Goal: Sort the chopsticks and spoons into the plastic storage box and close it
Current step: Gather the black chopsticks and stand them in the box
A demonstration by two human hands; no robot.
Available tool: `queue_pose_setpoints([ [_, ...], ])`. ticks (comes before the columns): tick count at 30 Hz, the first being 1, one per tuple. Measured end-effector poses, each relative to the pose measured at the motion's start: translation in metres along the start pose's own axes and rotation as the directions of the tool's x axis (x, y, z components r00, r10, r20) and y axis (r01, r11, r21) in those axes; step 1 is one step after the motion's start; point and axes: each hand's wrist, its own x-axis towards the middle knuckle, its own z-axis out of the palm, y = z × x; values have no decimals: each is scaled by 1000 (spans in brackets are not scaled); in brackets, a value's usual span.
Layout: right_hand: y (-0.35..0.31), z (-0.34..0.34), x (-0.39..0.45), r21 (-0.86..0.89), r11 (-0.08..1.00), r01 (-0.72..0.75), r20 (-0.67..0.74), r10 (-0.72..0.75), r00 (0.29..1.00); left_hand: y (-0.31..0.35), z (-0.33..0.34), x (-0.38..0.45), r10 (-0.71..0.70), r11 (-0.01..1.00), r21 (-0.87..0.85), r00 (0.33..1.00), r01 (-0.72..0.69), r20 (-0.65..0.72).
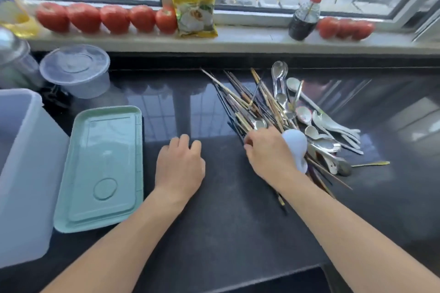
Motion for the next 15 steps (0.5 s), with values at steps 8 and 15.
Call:
queue_pose_setpoints([
  [8, -5, 26, 24, -74, 993, -89, -111, 80, 991, -10, 34, -9, 31, 999, -21, 947, -40, -320],
  [15, 2, 14, -20, 143, 985, -100, -125, 118, 985, -9, 39, -13, -57, 998, -52, 965, 45, -256],
])
